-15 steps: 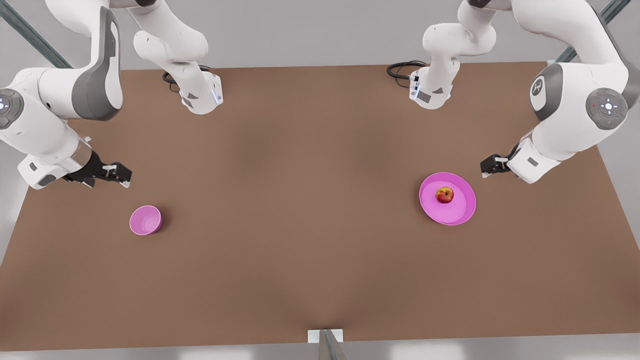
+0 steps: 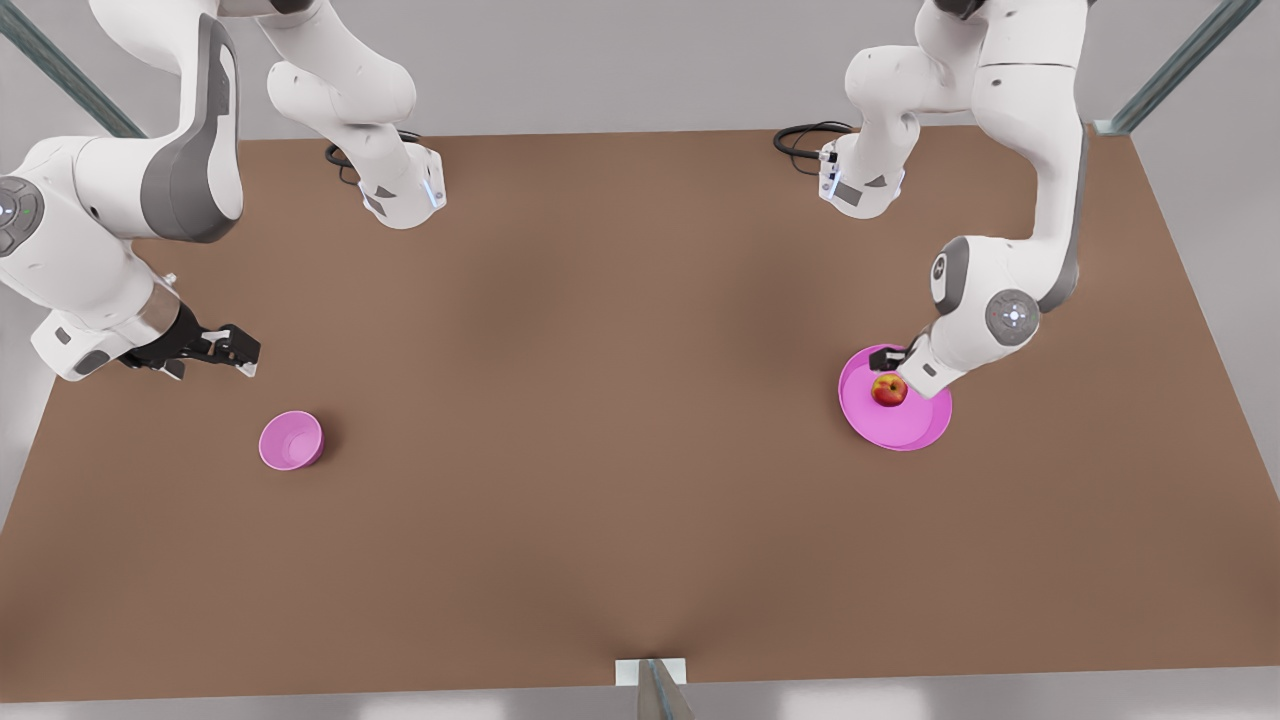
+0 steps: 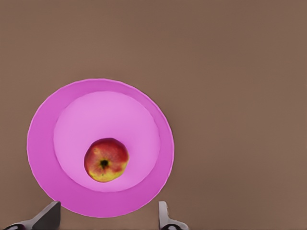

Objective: Use the left arm to pick up the apple from the plate, transfer it to the gripper of the right arm, and then use the right arm to place it into the bowl

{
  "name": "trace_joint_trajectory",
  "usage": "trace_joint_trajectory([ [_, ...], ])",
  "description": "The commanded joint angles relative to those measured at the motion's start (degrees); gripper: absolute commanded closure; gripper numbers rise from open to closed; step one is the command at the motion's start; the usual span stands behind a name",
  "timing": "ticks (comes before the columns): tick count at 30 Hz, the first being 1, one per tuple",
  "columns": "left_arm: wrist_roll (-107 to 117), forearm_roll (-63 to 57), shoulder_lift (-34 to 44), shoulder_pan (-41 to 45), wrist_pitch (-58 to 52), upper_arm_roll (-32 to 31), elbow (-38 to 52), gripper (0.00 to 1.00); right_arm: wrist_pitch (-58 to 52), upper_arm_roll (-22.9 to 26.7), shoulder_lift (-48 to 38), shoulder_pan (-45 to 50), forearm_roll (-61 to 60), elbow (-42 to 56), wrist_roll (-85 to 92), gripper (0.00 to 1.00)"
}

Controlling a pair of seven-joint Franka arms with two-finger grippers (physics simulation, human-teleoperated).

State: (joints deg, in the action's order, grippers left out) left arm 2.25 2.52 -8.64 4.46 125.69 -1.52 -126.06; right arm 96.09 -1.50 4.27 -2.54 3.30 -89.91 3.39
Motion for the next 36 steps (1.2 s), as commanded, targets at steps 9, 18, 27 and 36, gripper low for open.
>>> trace_joint_trajectory([
  [9,-4.4,0.0,-3.4,-0.9,21.8,0.1,-5.9,0.00,0.1,0.0,-0.1,0.0,0.0,0.1,2.2,0.00],
  [18,-4.7,0.0,-5.5,-1.8,27.3,0.2,-10.4,0.00,0.1,0.0,0.0,0.0,0.0,0.1,2.4,0.00],
  [27,-4.7,-0.1,-9.8,-2.3,32.0,0.2,-11.3,0.00,0.1,0.0,0.0,0.2,0.0,0.0,2.1,0.00],
  [36,-4.8,-0.1,-10.6,-2.6,32.3,0.2,-11.4,0.11,0.2,0.0,0.0,0.2,0.0,0.0,2.3,0.00],
])
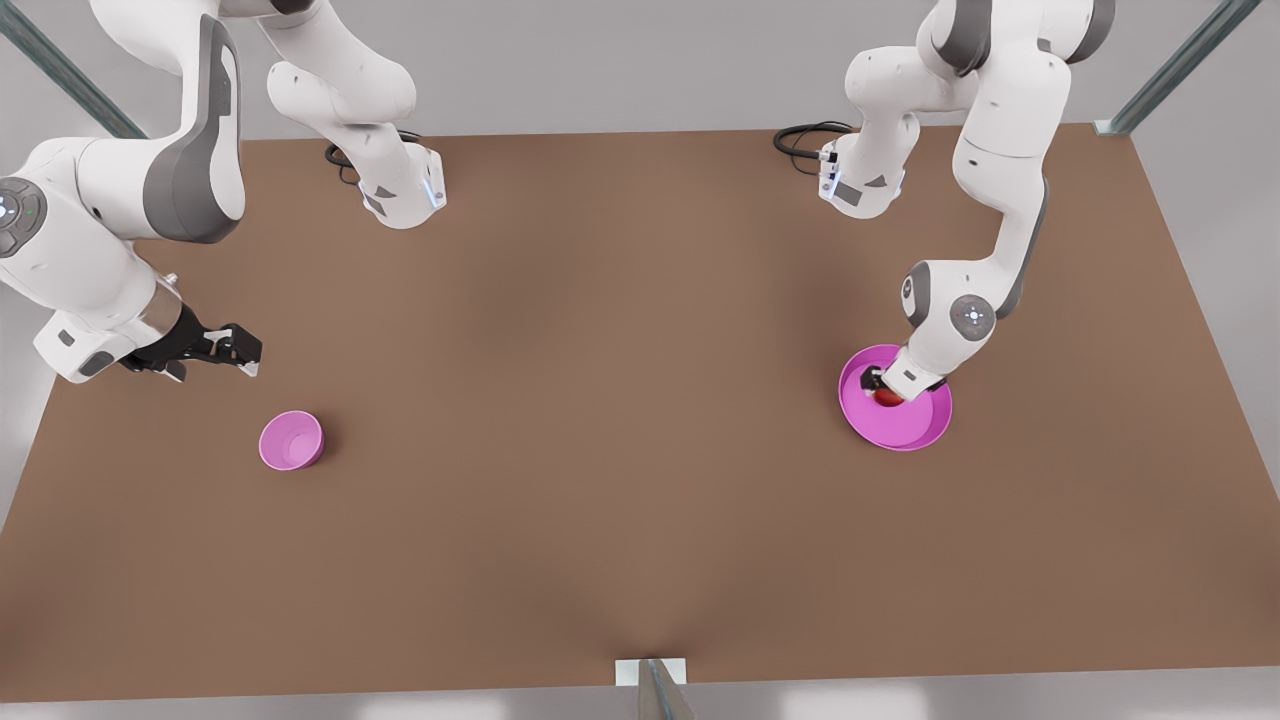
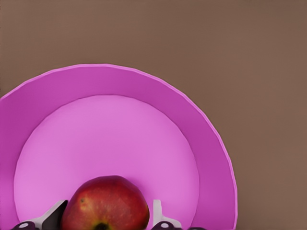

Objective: Use the left arm to pick up the apple from the plate, transfer it to the gripper of the right arm, and then use the right arm to place it into the bowl

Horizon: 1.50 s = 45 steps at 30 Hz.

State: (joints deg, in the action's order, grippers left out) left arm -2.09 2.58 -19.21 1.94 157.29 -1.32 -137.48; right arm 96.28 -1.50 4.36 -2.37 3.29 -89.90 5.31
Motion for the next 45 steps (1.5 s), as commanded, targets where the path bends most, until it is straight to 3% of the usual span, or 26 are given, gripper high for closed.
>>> trace_joint_trajectory([
  [1,-0.5,-0.1,0.0,-0.1,0.7,0.0,0.0,0.11,0.0,0.0,-0.1,0.0,0.0,0.0,0.5,0.00],
  [8,-0.6,0.0,-0.7,-0.1,0.7,-0.1,0.1,0.16,0.0,0.0,0.0,0.0,0.0,0.9,4.4,0.00],
  [10,-0.6,0.0,-0.8,-0.1,0.7,0.0,0.1,0.23,0.0,0.0,0.0,0.0,0.0,0.9,4.1,0.00],
  [21,-0.7,-0.1,-1.1,-0.1,0.7,-0.1,0.1,0.27,0.5,0.1,0.7,-0.4,-2.2,0.8,3.8,0.00],
  [27,-2.2,0.1,3.4,0.5,0.2,-0.4,0.4,0.27,0.5,0.1,0.7,-0.4,-2.2,0.8,3.8,0.00],
  [30,7.7,12.0,6.8,1.5,-6.7,-6.6,1.8,0.27,0.4,0.1,0.7,-0.4,-2.2,0.8,3.8,0.00],
  [32,19.5,13.9,8.5,1.5,-13.1,-11.1,4.1,0.27,0.3,0.1,0.7,-0.4,-2.2,0.8,3.8,0.00],
  [36,34.7,35.7,8.5,1.8,-23.3,-18.4,13.2,0.27,0.3,0.1,0.7,-0.4,-2.2,0.8,3.8,0.00],
  [39,50.7,51.0,7.5,7.4,-23.8,-19.3,18.8,0.27,0.2,0.2,1.2,-0.4,-7.7,0.7,3.7,0.00],
  [42,52.9,68.9,4.3,11.4,-23.6,-19.3,23.0,0.29,0.0,0.4,2.9,-1.1,-17.5,0.7,3.3,0.00],
  [45,49.3,77.7,-5.0,12.2,-23.3,-19.2,31.7,0.29,-0.1,0.4,4.4,-2.2,-23.9,0.7,3.4,0.00],
])
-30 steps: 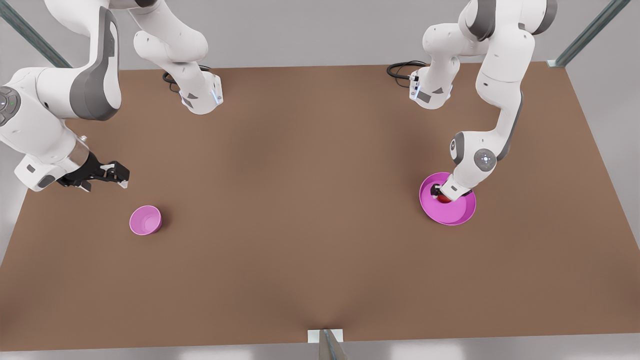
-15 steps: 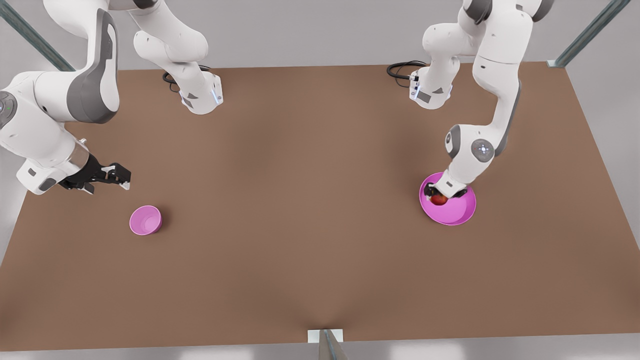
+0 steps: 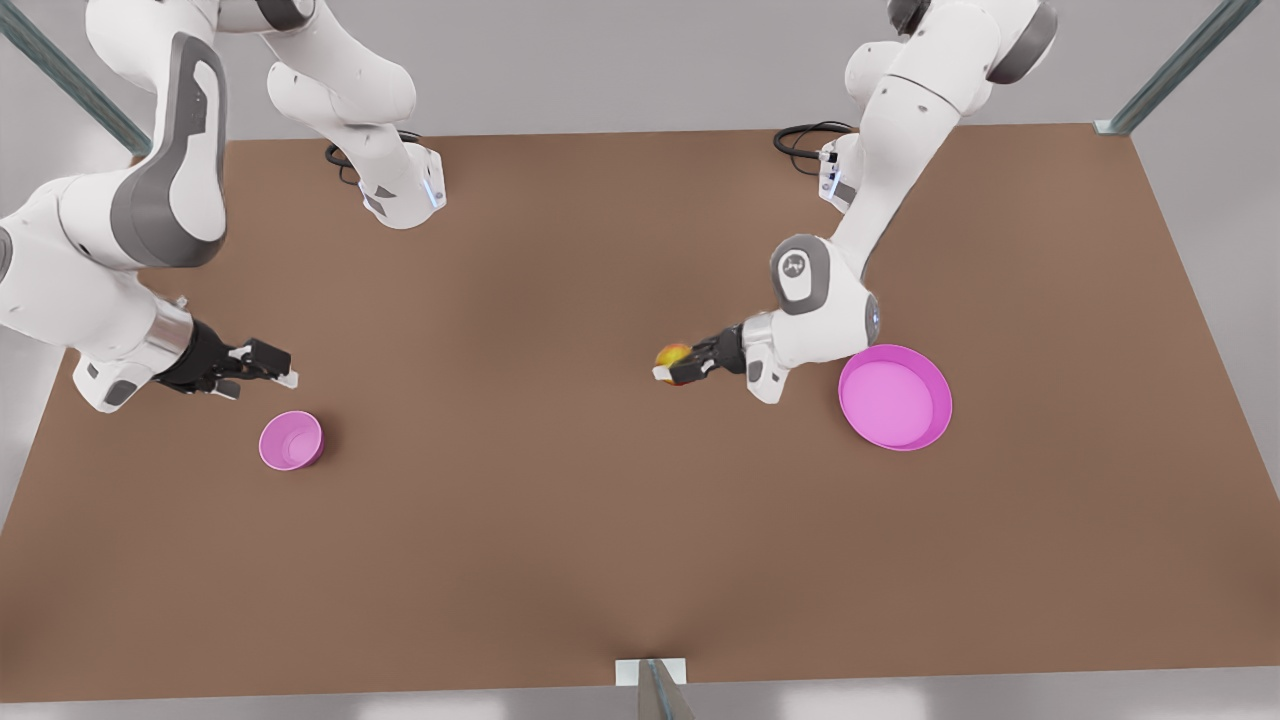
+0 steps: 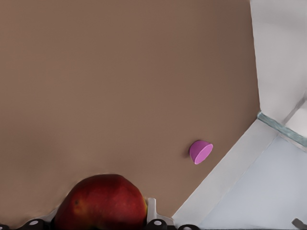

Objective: Use the left arm to pick up the apple from the plate, transfer it to the gripper of the right arm, and then use the right arm to place it into the bowl

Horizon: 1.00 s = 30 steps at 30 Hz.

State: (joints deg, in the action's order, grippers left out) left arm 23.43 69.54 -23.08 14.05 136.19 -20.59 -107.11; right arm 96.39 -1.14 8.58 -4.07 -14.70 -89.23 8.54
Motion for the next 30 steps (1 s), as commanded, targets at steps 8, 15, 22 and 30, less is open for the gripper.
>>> trace_joint_trajectory([
  [8,5.7,24.3,-30.0,5.6,-2.0,-0.2,38.6,0.29,2.5,-1.8,8.4,0.0,-35.0,-2.9,0.3,0.00],
  [15,5.9,24.4,-31.5,9.2,5.7,-3.2,41.2,0.29,19.5,-9.8,16.7,2.3,-52.7,-1.8,1.1,0.00],
  [22,6.0,24.9,-31.8,9.2,5.9,-4.6,41.2,0.30,17.9,-9.8,24.2,2.0,-67.6,-2.1,23.4,0.00],
  [30,5.7,24.4,-31.5,9.2,5.8,-4.5,41.2,0.29,8.5,-9.8,27.8,1.0,-68.3,-2.4,55.3,0.00],
])
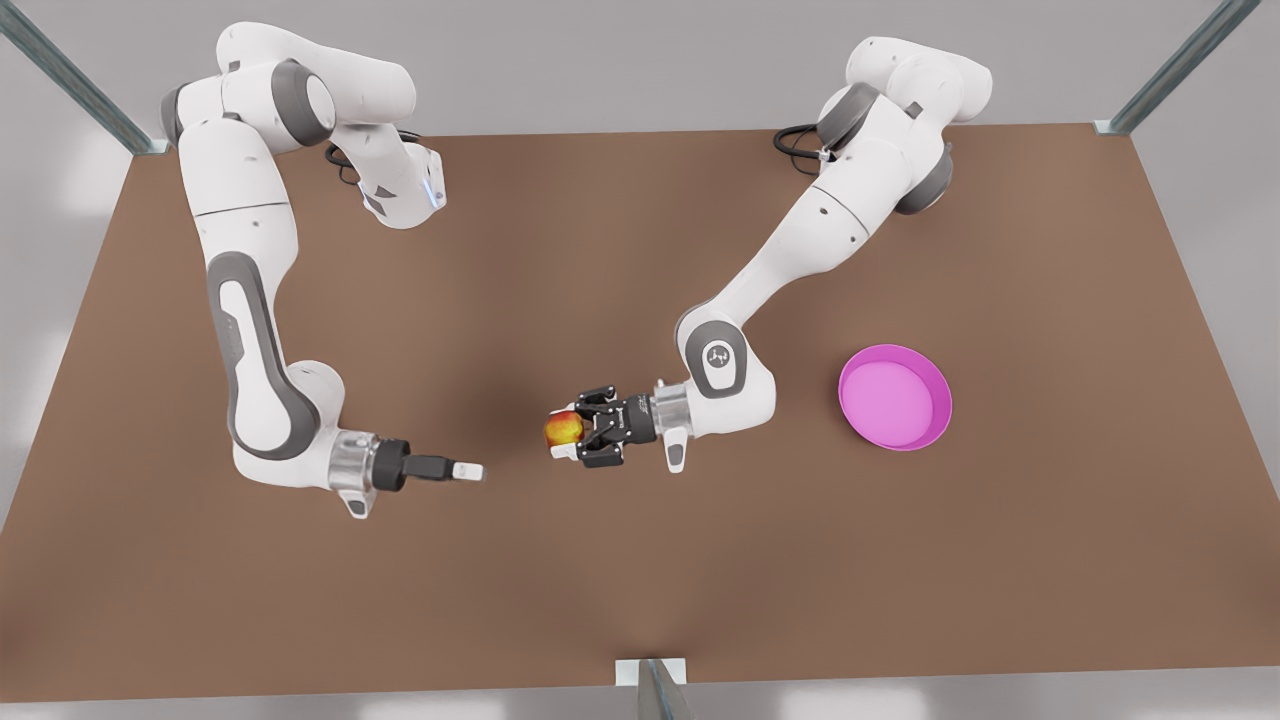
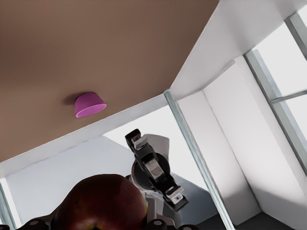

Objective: Use the left arm to pick up the apple from the plate, transfer it to the gripper of the right arm, and then use the right arm to place it into the bowl

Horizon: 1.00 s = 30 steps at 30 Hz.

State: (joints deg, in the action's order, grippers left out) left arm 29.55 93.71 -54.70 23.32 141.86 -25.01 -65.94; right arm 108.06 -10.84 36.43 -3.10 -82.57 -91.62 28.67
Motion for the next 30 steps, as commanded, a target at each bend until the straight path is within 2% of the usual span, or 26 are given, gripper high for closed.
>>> trace_joint_trajectory([
  [1,-0.4,0.2,0.1,0.1,0.2,0.0,0.0,0.30,-3.2,-0.1,0.0,0.1,0.7,-0.1,37.0,0.00],
  [4,-0.5,0.2,0.2,0.1,0.1,0.0,0.1,0.29,-5.5,-0.2,0.3,0.3,0.5,-0.1,37.2,0.00],
  [10,-0.8,0.2,0.0,0.4,0.1,0.0,0.1,0.29,-4.8,-4.3,0.9,0.3,-2.4,0.1,37.1,0.00],
  [30,-0.8,0.2,-0.1,0.9,0.1,0.1,0.1,0.29,-2.2,-4.2,5.1,2.7,-6.5,2.0,42.7,0.00],
])
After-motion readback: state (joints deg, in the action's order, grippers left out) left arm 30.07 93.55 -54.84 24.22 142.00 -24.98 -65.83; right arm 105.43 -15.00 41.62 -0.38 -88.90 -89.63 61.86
